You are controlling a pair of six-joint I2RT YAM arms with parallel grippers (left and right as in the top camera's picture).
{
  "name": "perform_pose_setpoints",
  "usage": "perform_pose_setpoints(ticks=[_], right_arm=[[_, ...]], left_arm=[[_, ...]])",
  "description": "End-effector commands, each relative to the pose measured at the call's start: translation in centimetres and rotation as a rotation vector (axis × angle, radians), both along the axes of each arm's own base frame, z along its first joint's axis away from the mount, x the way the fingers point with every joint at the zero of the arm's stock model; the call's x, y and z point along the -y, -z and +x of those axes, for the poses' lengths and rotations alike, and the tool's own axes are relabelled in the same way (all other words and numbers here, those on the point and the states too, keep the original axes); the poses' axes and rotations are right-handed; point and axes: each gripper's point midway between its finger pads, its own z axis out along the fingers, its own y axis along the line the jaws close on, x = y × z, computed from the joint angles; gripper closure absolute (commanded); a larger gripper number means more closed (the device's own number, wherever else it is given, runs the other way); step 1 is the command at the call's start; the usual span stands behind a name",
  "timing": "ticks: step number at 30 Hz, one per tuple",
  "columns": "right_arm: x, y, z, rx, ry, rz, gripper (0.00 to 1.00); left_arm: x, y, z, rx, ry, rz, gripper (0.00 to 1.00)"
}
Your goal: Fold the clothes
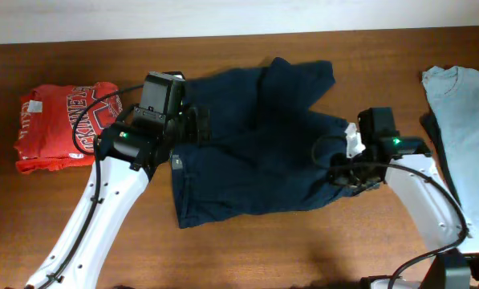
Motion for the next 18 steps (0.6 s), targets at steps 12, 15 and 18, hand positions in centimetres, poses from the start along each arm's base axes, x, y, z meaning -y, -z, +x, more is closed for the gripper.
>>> perform_pose_setpoints(ticks=[12,15,18], right_arm=[[0.9,5.8,-4.1,-0.280,0.151,-0.100,0.89],[1.4,5.8,-5.1,-0.321,0.186,-0.135,0.89],[1.9,5.7,-5.7,-0.347,0.224,-0.164,0.89]], left_arm=[[-0.1,-0.8,-0.1,0.017,0.001,-0.010,0.01],[-0.1,-0.8,-0.1,0.017,0.001,-0.010,0.01],[-0.1,-0.7,-0.1,0.016,0.001,-0.010,0.01]])
